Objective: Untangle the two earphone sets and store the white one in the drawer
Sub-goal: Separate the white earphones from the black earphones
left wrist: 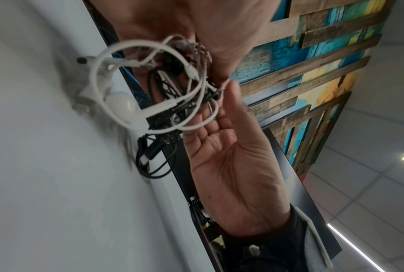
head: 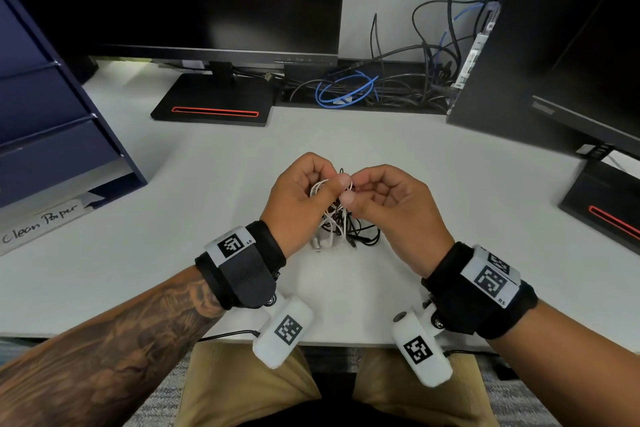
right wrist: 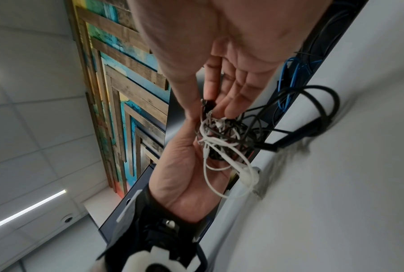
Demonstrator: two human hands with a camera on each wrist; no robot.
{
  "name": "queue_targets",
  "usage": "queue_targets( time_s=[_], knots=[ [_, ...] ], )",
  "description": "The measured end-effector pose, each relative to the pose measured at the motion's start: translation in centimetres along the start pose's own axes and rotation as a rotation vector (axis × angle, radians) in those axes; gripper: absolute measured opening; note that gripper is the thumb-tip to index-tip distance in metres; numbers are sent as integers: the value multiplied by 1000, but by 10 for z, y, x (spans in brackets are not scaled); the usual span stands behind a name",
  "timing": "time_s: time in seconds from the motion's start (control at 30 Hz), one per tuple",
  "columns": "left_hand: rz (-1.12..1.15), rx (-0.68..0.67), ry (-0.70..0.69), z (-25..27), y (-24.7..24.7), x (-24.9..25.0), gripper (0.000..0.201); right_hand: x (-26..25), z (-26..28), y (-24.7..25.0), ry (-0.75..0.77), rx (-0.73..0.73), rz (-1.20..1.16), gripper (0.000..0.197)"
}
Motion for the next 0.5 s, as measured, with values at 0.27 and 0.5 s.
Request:
queue_targets(
  time_s=[0.27, 0.5],
  knots=[
    [8, -20, 7, 0, -2, 1, 4, -3, -3, 3, -14, -10, -1, 26],
    [2, -4, 26, -3, 3, -3, 7, -4, -5, 3, 0, -59, -10, 20]
  ],
)
Point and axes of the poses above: each hand's wrist, its own z-axis away from the middle knuckle, its own y-axis out of the back of the hand, x = y × z, the point moved 10 cm from there along -z, towards the middle knuckle, and after that the axes turned 11 degrees about y, right-handed, at the moved point
